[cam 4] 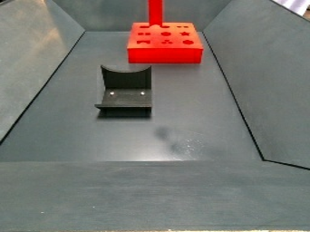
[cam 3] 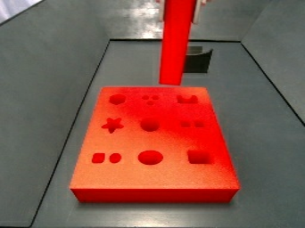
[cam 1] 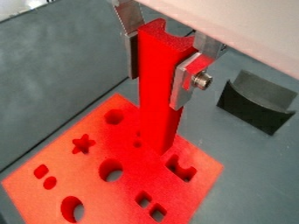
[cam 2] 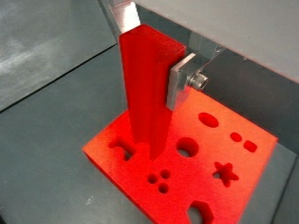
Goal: Pick up the arch object. Move up. Move to above the board. Insert the arch object.
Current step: Insert the arch object.
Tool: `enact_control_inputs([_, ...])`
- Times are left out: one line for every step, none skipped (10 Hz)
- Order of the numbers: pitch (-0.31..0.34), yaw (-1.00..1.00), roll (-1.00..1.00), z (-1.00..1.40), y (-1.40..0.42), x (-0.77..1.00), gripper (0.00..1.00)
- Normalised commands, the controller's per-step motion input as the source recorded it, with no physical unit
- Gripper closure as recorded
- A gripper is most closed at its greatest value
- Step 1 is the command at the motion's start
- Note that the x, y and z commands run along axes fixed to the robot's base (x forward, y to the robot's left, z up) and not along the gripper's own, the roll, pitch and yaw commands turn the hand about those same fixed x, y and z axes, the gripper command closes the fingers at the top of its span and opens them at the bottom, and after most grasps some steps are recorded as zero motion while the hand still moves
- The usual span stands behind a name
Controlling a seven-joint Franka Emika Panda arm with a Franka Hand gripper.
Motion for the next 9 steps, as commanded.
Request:
enact_control_inputs([0.057, 0.02, 0.29, -0.11, 0.00, 1.00, 1.00])
enact_control_inputs([0.060, 0.07, 0.33, -0.17, -0.01, 0.96, 1.00])
enact_control_inputs([0.016, 0.10, 0.32, -0.25, -0.02, 0.87, 1.00])
enact_control_inputs([0.000, 0.12, 0.25, -0.27, -0.05, 0.85, 1.00])
enact_control_inputs([-0.036, 0.01, 0.08, -0.32, -0.13, 0.81, 1.00])
enact_control_inputs([-0.070, -0.08, 0.00, -0.31, -0.16, 0.71, 1.00])
enact_control_inputs([-0.073, -0.29, -0.08, -0.23, -0.06, 0.69, 1.00])
enact_control_inputs([0.000, -0.30, -0.04, -0.07, 0.00, 0.67, 1.00])
enact_control_inputs([0.034, 0.03, 0.13, 0.00, 0.01, 0.48, 1.00])
